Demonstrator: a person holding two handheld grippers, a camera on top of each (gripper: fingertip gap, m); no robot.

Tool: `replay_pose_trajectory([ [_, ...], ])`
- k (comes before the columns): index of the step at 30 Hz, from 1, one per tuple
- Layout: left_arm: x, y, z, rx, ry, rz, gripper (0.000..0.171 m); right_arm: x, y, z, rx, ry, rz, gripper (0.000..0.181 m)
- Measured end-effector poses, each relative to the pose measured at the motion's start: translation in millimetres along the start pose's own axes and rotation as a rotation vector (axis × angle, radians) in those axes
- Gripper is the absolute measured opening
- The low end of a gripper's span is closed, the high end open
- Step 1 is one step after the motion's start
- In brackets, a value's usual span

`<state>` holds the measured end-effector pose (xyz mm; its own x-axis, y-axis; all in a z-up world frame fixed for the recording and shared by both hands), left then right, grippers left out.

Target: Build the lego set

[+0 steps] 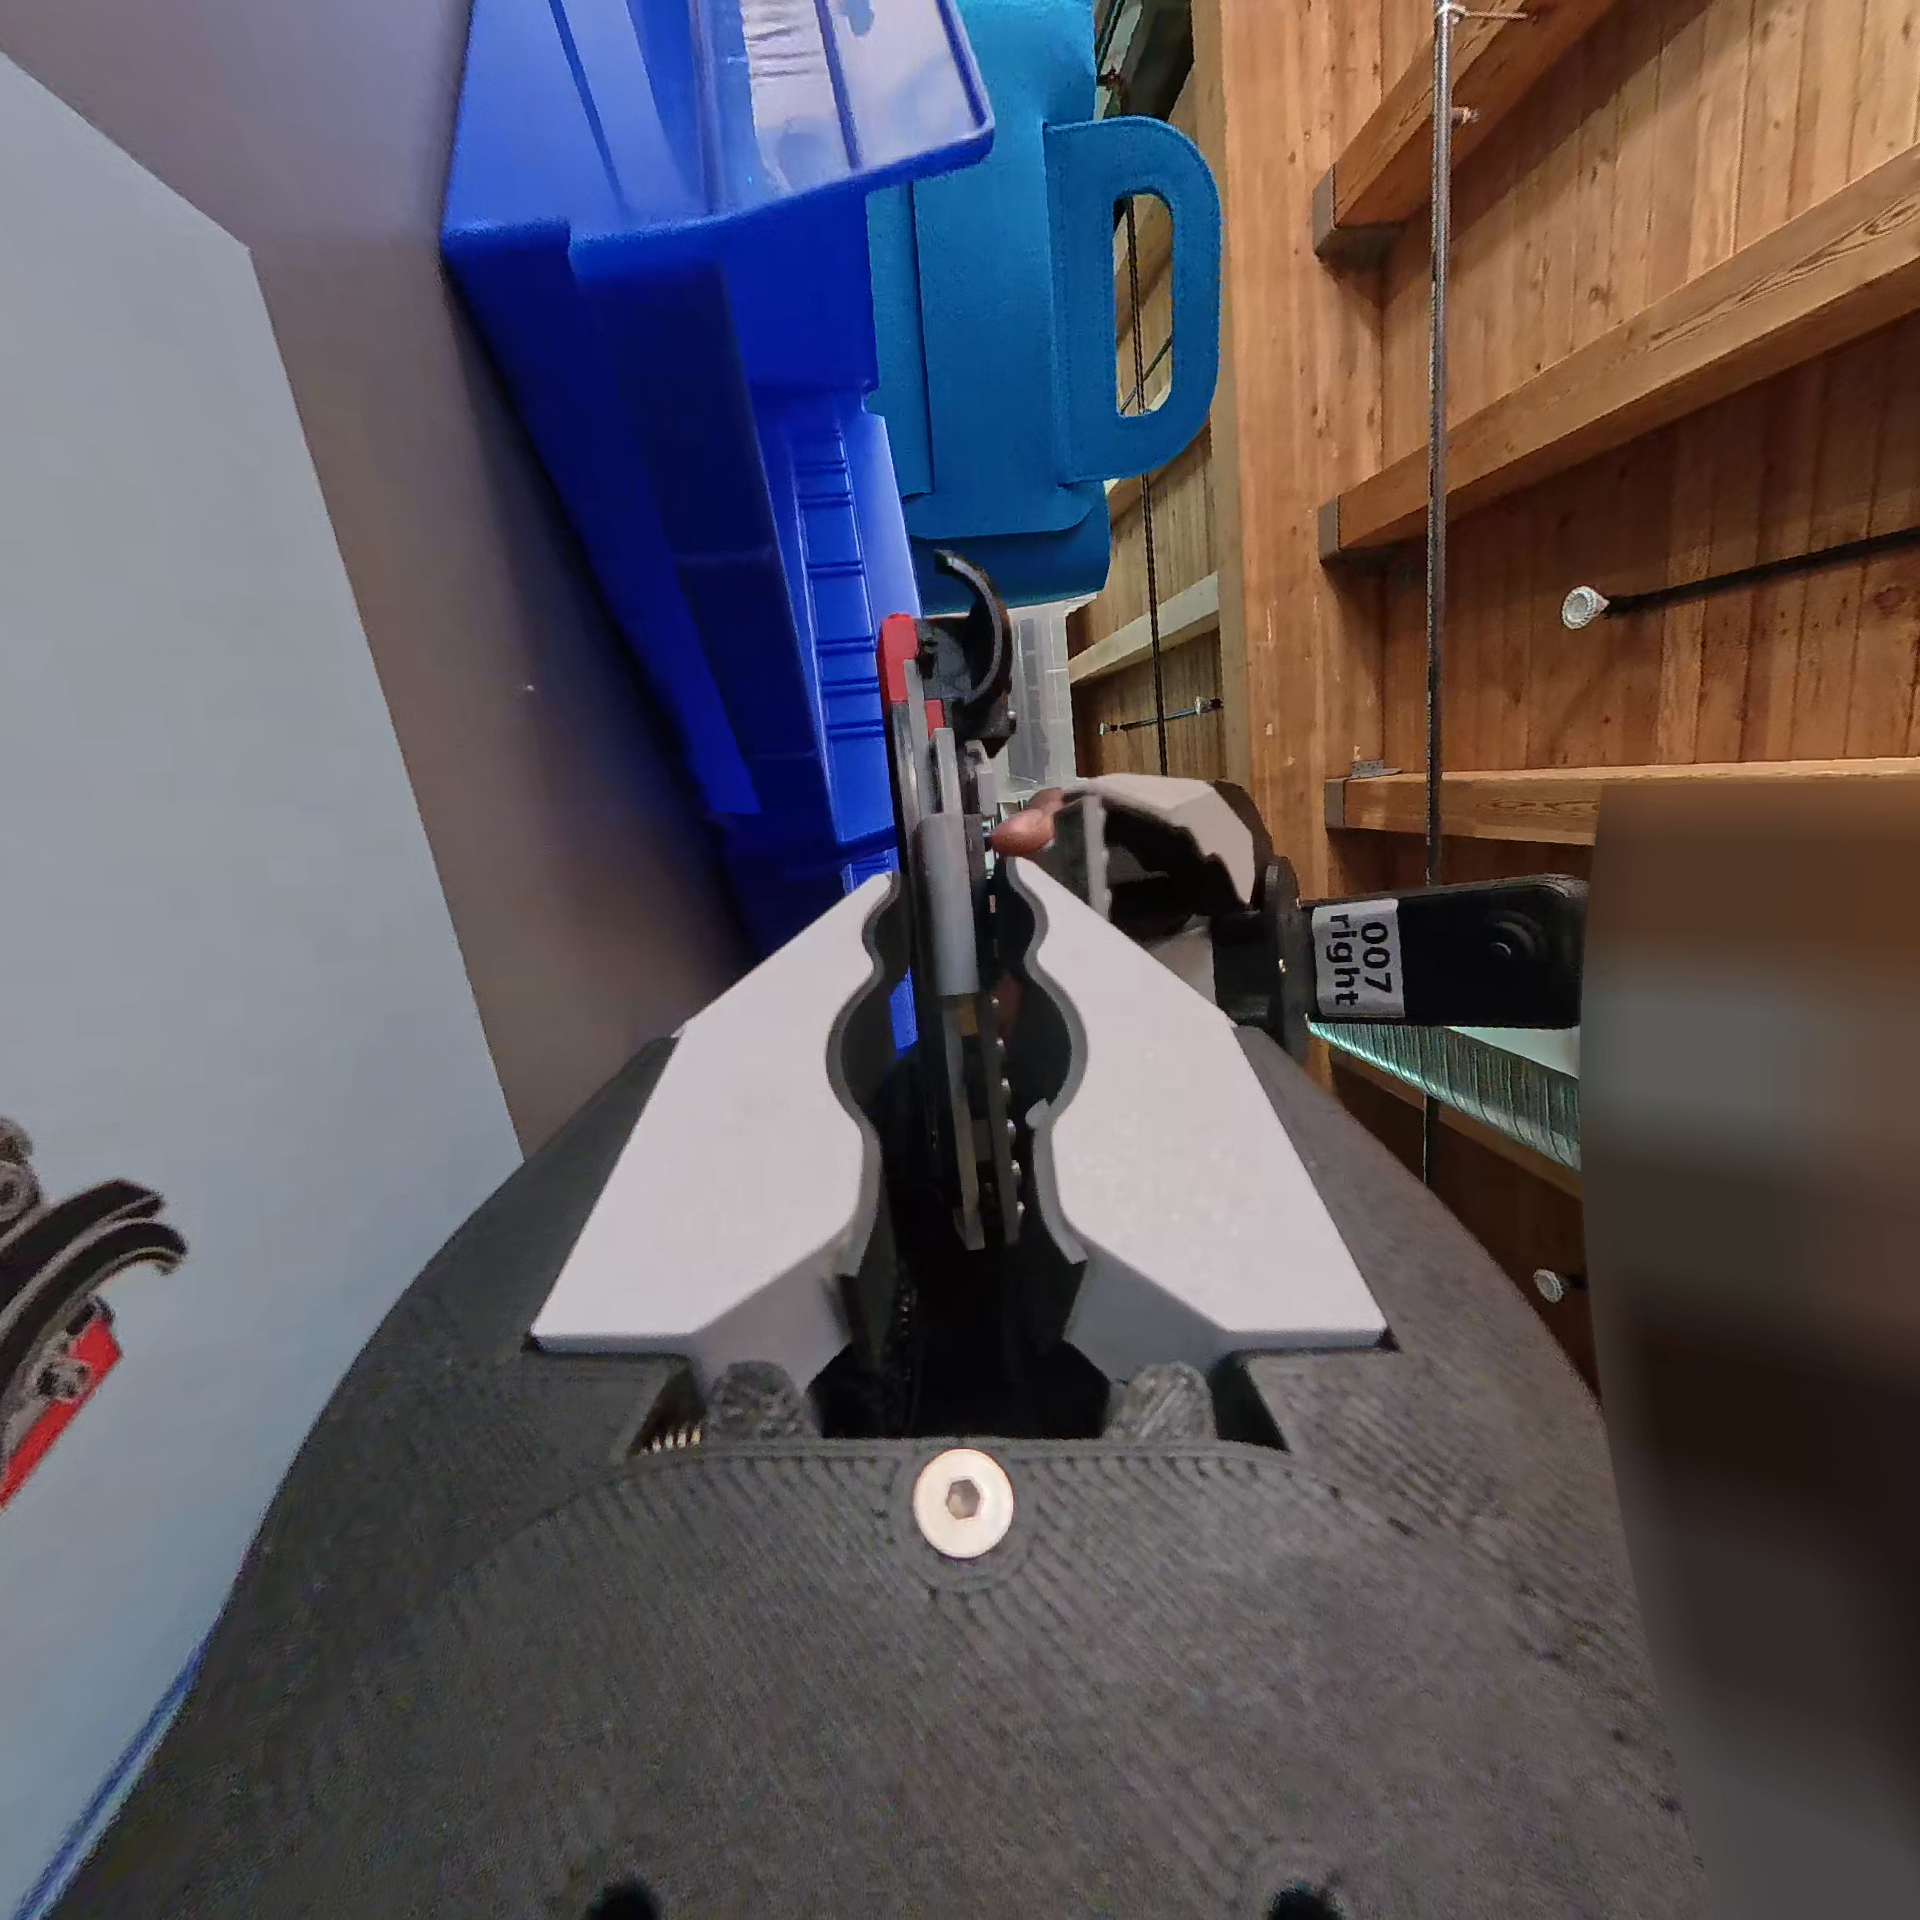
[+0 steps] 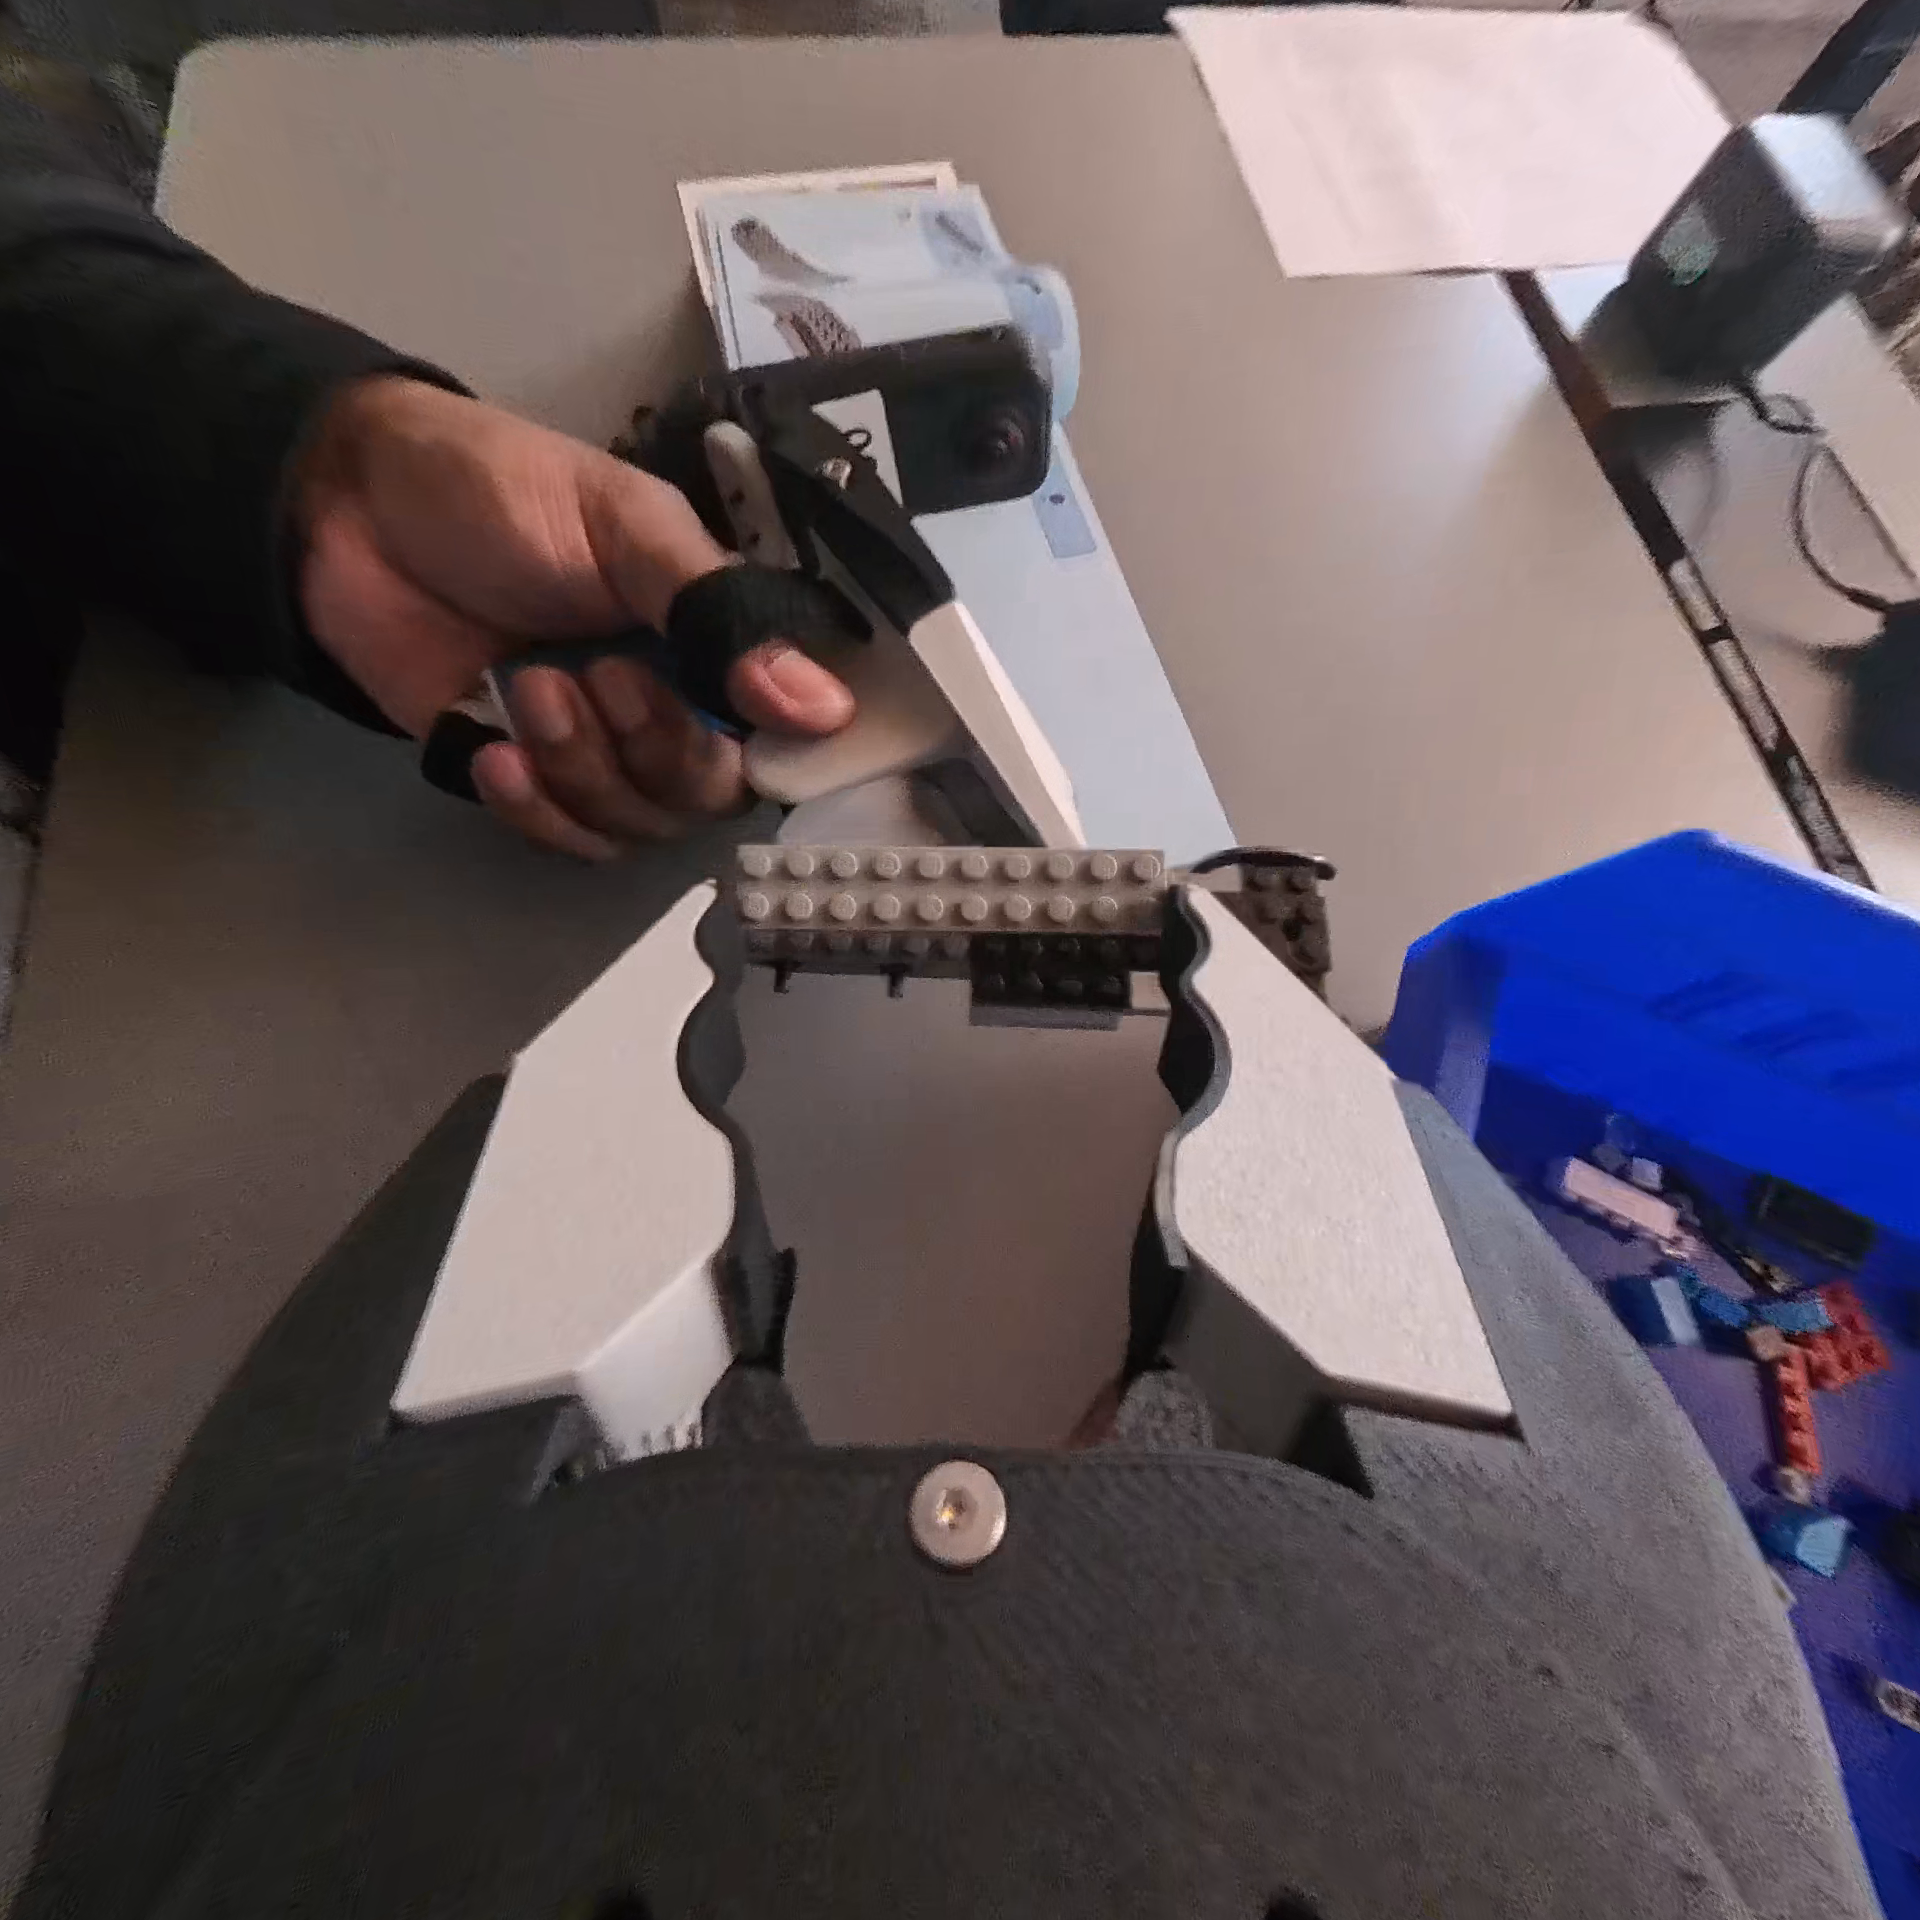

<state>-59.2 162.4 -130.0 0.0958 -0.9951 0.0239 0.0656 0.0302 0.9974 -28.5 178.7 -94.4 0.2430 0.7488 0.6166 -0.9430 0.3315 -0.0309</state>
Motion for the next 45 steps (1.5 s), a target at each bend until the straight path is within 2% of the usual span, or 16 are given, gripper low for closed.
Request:
replay_pose_trajectory([
  [21, 0, -1, -1, 0.037, 0.005, -0.012, 0.016, -9, 7, -13, -0.022, -0.049, -0.023, 0.085],
  [28, 1, 1, 1, 0.047, 0.016, -0.029, 0.016, -6, 9, -7, -0.042, -0.004, -0.042, 0.095],
  [33, 2, 3, 2, 0.045, 0.023, -0.036, 0.016, 10, 6, 0, -0.176, 0.171, -0.028, 0.095],
  [39, 3, 3, 3, 0.047, 0.024, -0.041, 0.016, 16, 1, -23, -0.421, 0.379, -0.048, 0.088],
  [45, -1, 7, -6, 0.038, -0.006, -0.057, 0.016, 19, 13, -32, -0.719, 0.601, 0.044, 0.07],
])
Point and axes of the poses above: each gripper's, where its closed fingertips meet, x back along the fingers, z out of its top, y = z × x across the jaws, the point moved 2 cm from there along x, back along the fingers, and after that the axes turned 11 degrees about z, right-handed, at the moved point
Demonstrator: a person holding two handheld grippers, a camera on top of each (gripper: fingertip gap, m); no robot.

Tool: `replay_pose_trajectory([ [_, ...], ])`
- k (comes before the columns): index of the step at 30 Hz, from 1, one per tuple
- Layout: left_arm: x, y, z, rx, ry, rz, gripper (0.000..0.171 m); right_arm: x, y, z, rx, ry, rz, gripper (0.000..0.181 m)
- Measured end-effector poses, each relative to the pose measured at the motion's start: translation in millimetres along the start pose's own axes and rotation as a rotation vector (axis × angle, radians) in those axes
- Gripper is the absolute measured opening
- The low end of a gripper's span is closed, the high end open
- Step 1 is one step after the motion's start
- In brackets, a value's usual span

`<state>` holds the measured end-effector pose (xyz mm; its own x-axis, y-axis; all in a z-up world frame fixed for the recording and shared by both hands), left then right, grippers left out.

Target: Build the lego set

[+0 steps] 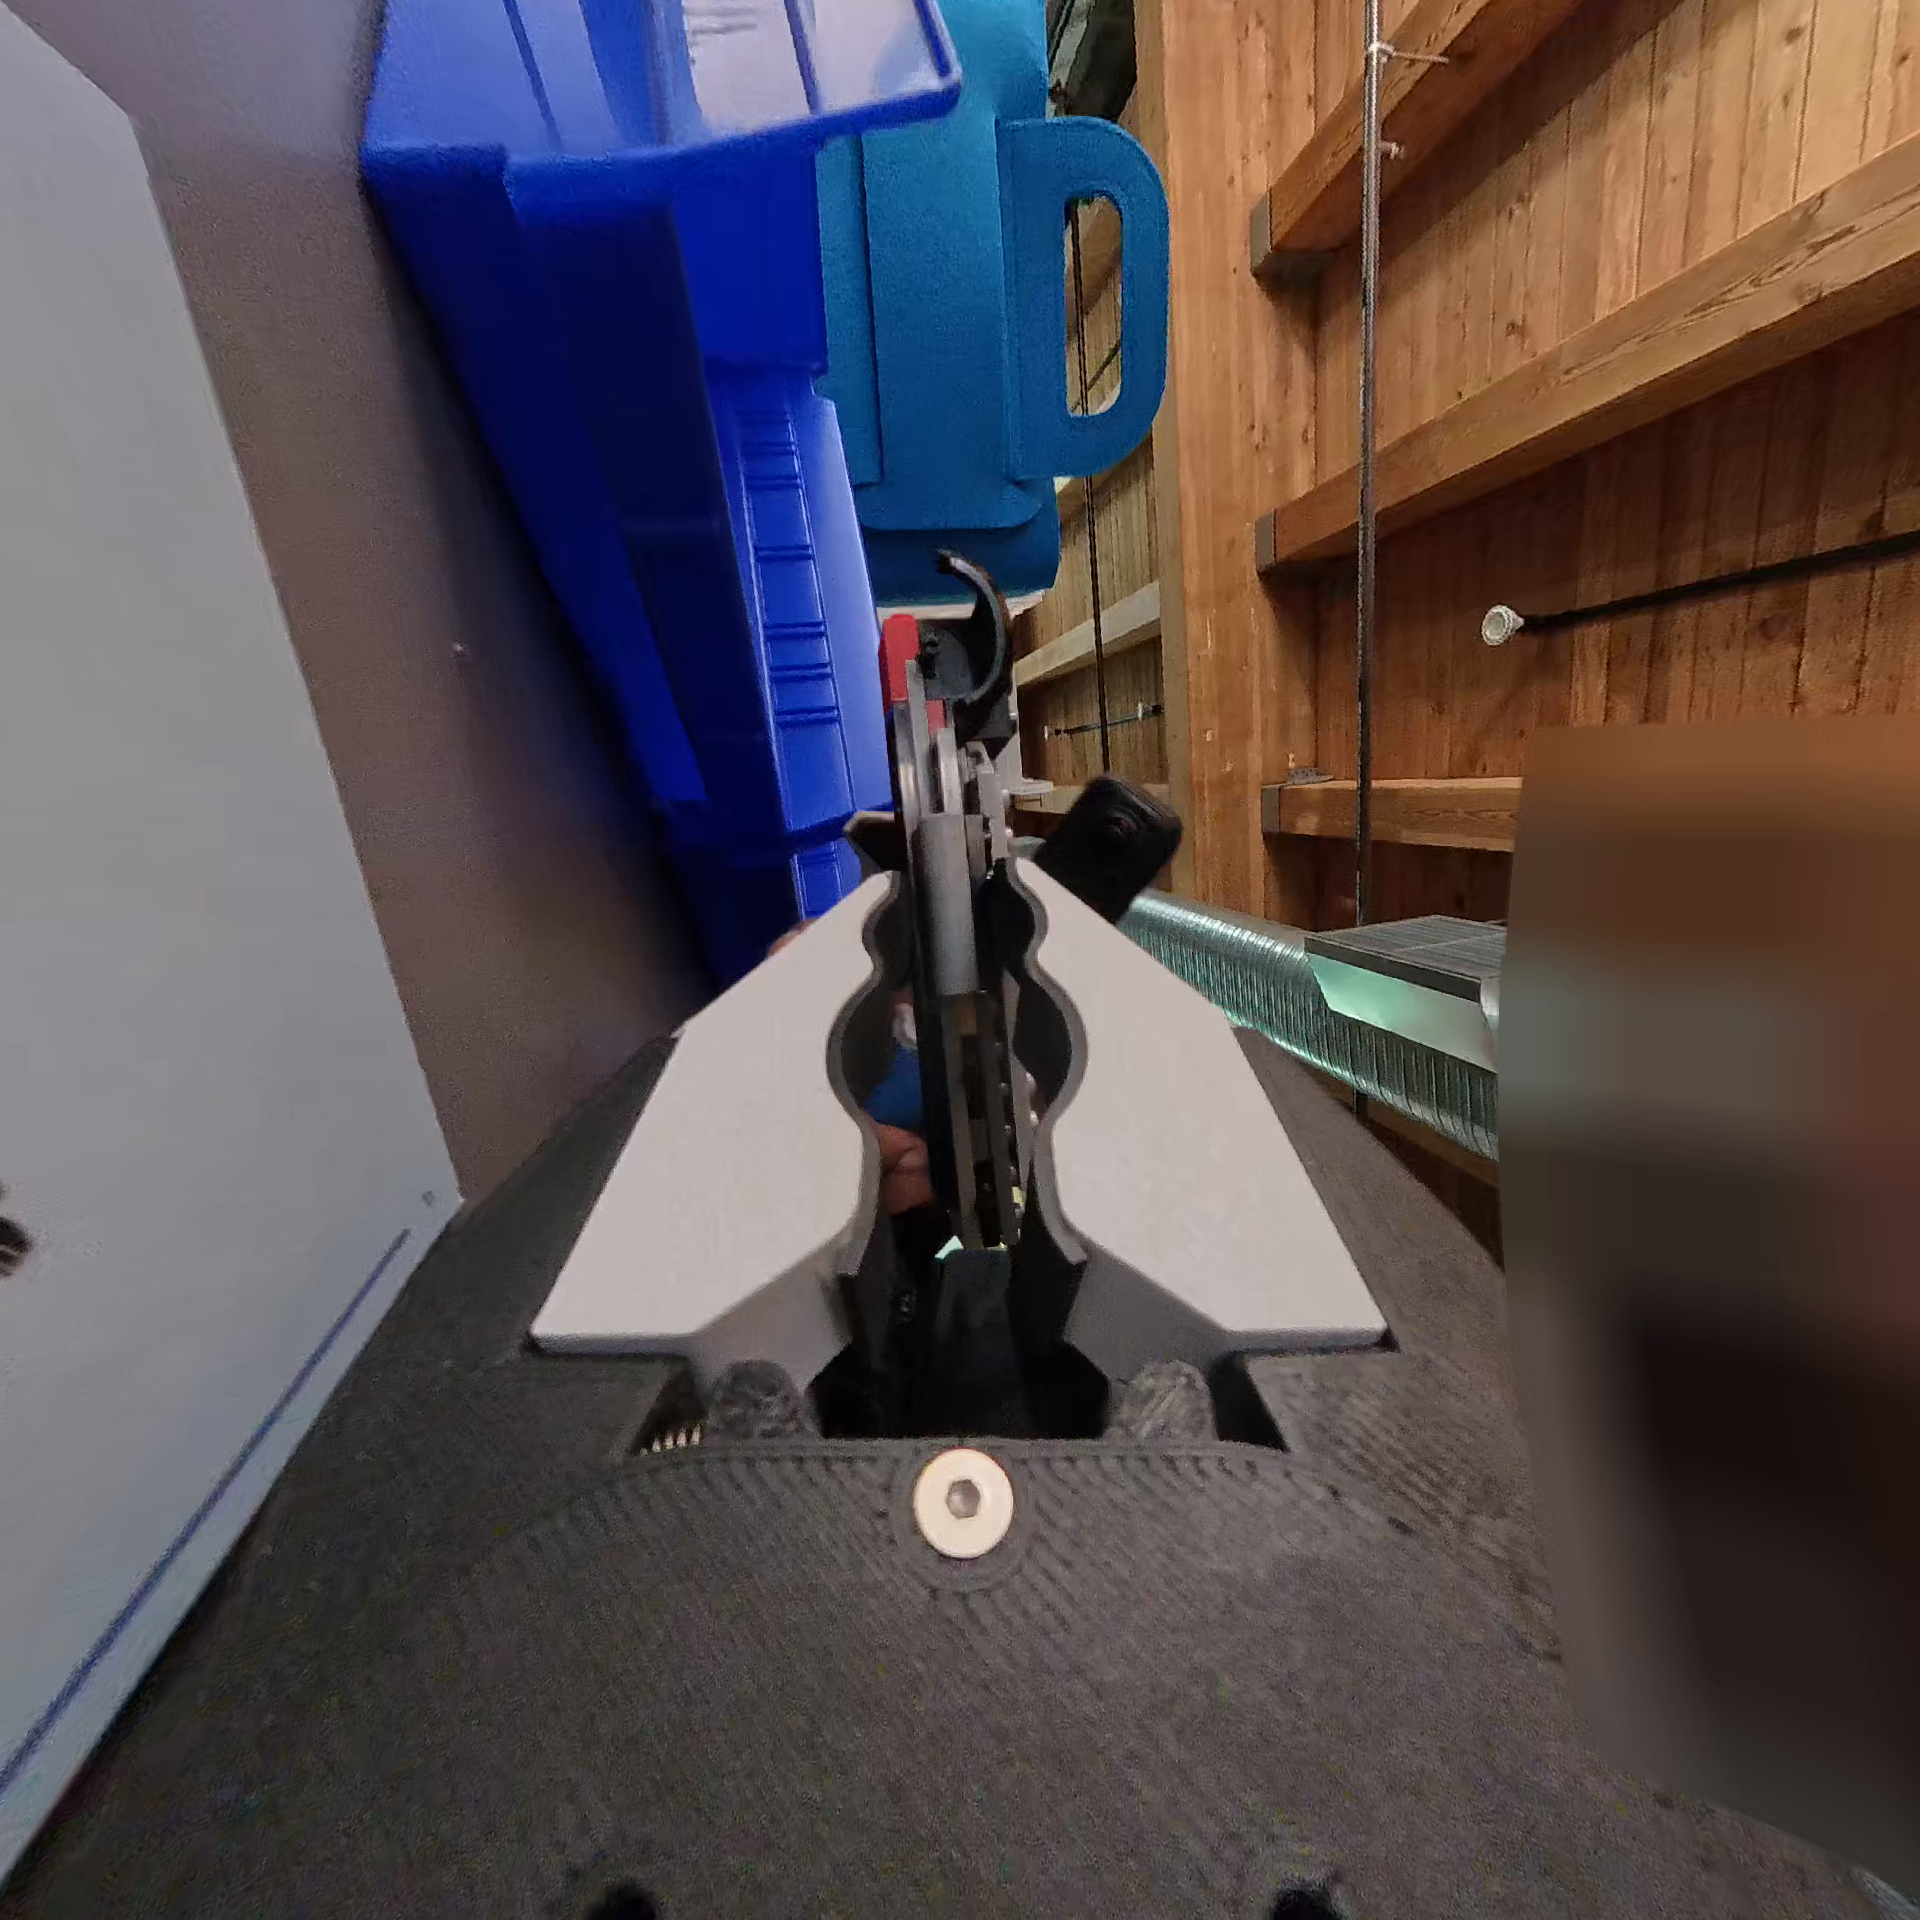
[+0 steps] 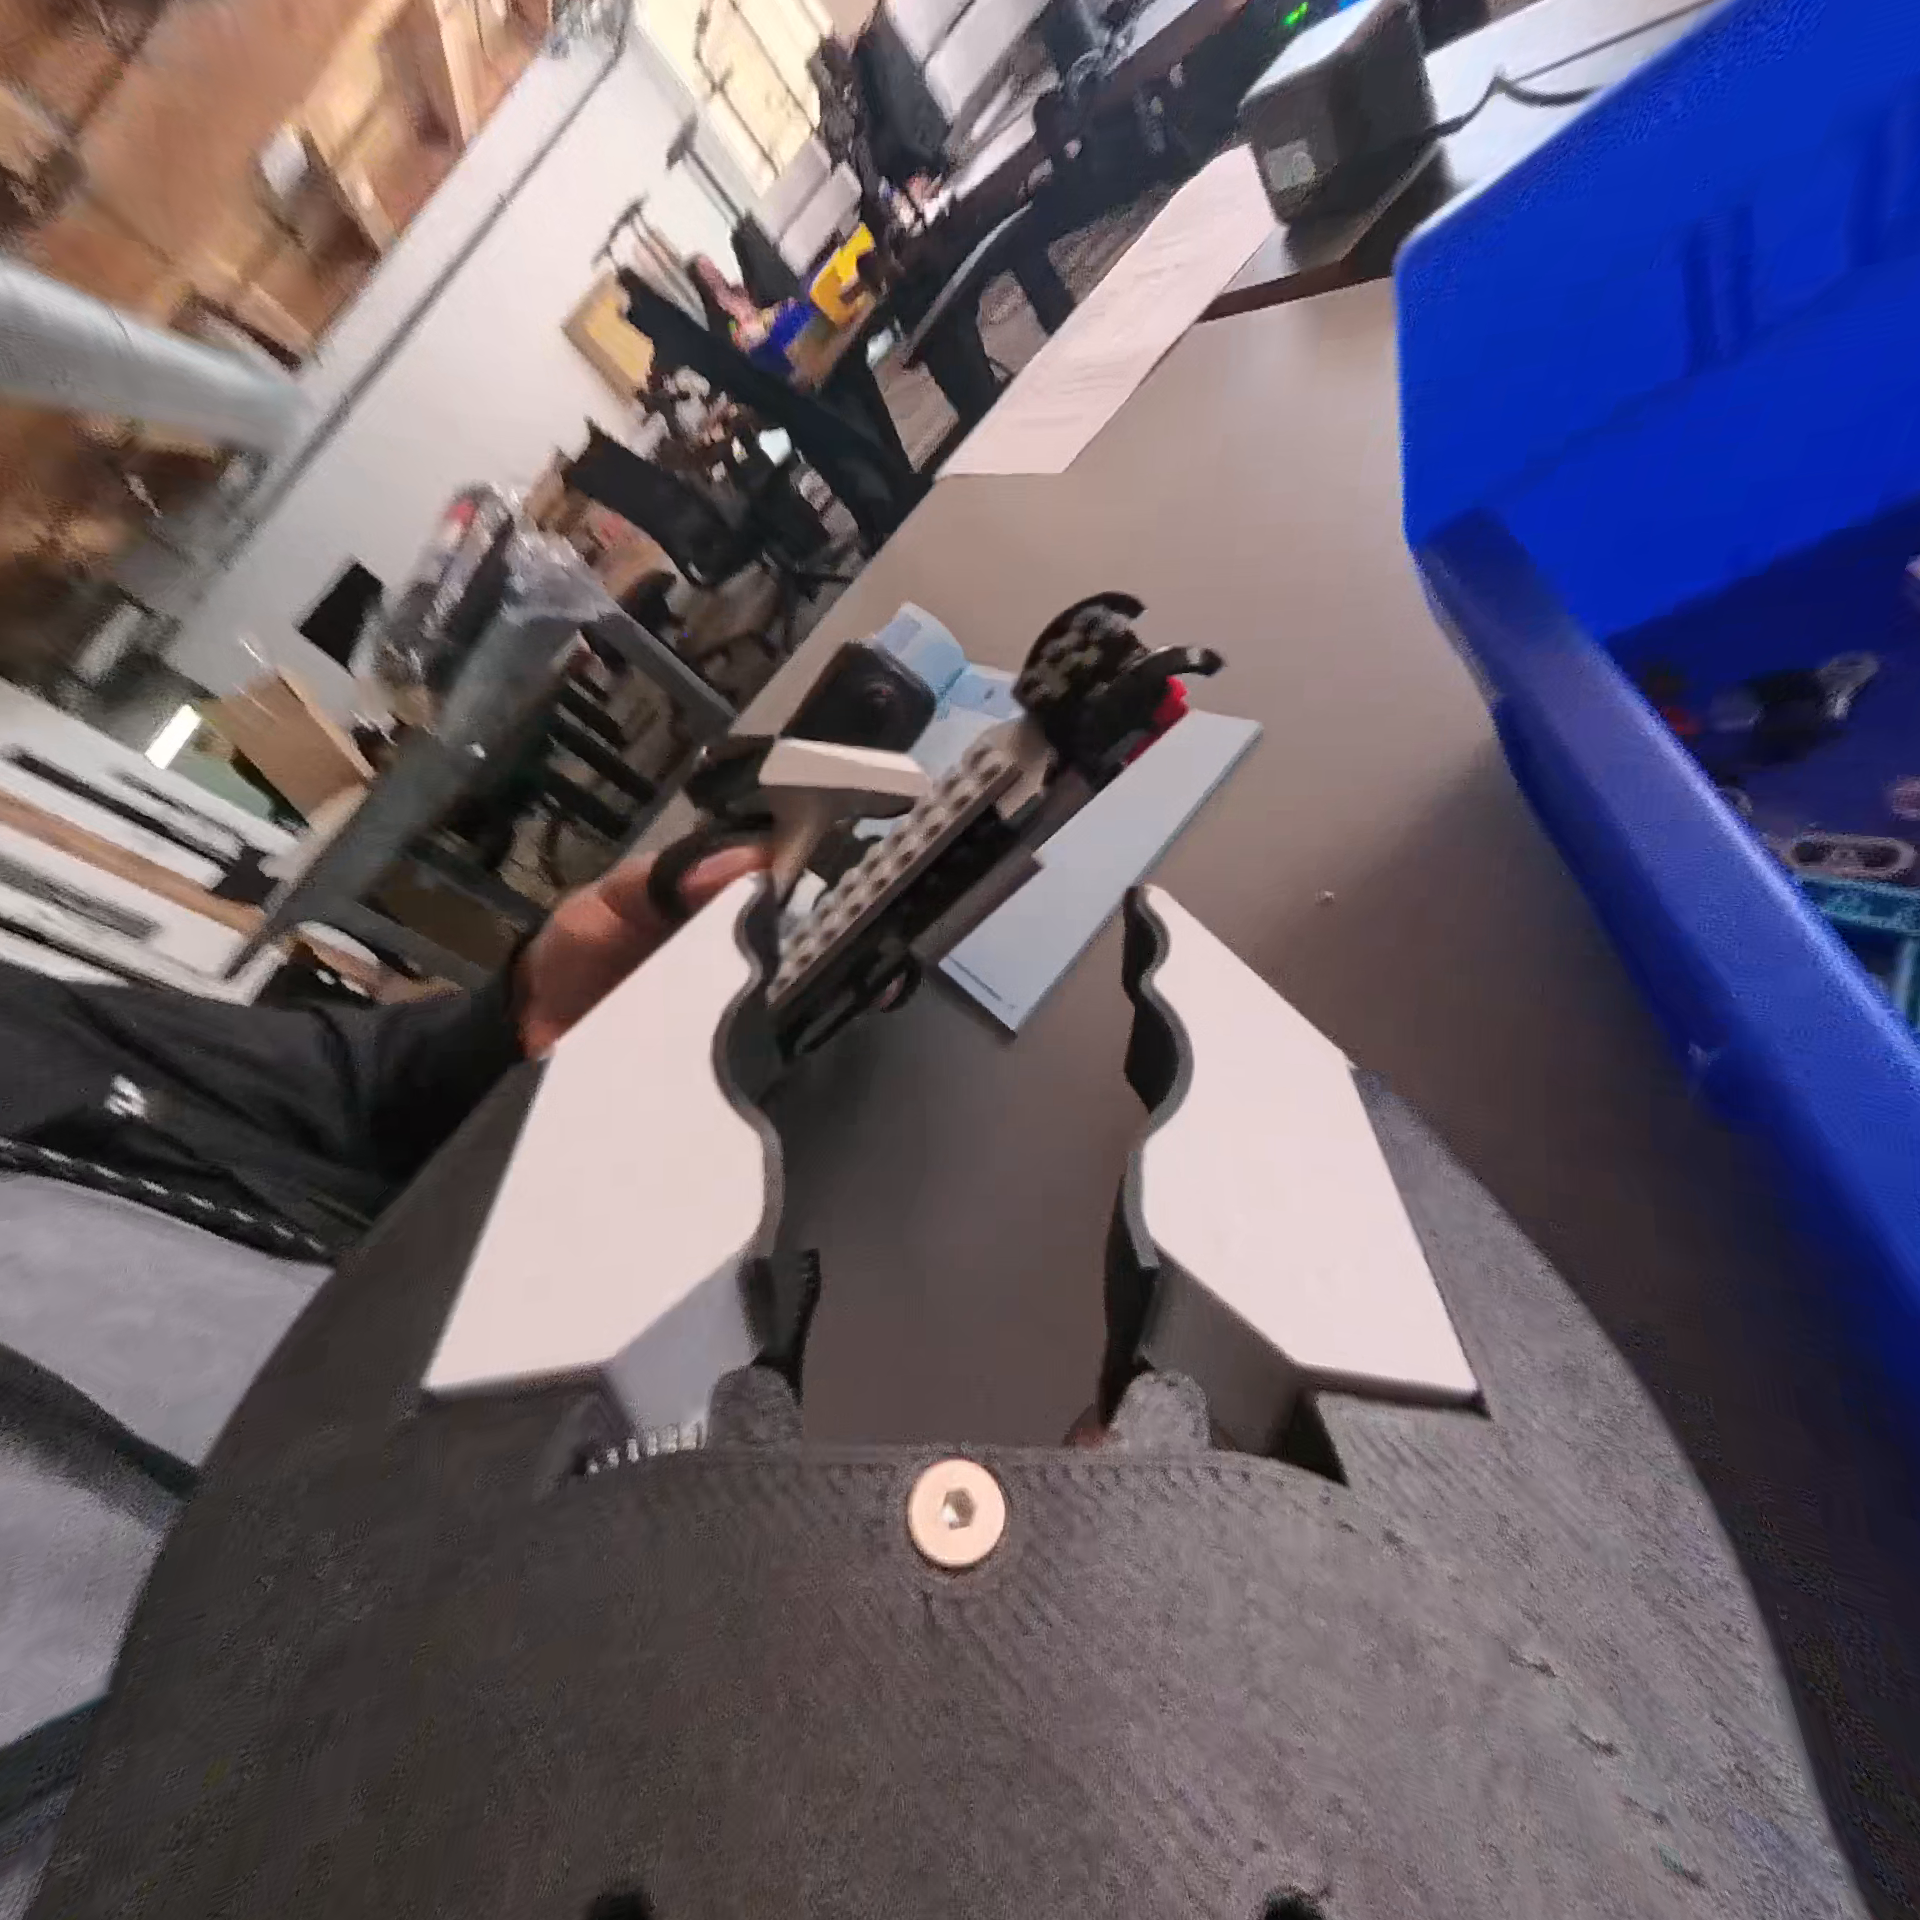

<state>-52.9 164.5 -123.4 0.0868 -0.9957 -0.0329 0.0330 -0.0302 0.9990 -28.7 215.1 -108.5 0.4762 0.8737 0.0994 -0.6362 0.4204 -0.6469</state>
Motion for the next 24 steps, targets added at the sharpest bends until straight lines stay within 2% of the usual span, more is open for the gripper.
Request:
replay_pose_trajectory([
  [2, -2, 2, -4, -0.003, -0.016, -0.01, 0.016, 2, 2, 2, -0.069, 0.047, 0.033, 0.06],
  [11, -8, 7, -18, -0.043, -0.076, -0.032, 0.016, 2, 9, 3, -0.271, 0.131, 0.125, 0.052],
  [21, -10, 11, -24, -0.111, -0.111, -0.031, 0.016, 4, 7, 5, -0.303, 0.162, 0.172, 0.027],
  [24, -11, 11, -25, -0.114, -0.116, -0.033, 0.016, 4, 6, 6, -0.304, 0.173, 0.173, 0.026],
])
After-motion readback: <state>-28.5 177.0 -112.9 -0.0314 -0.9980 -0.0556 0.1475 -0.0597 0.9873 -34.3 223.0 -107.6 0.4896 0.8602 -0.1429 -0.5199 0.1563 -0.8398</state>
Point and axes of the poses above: each gripper's, where its closed fingertips meet, x back along the fingers, z out of its top, y = z × x across the jaws, the point moved 2 cm from there along x, back along the fingers, and after that the axes turned 11 degrees about z, right-handed, at the moved point
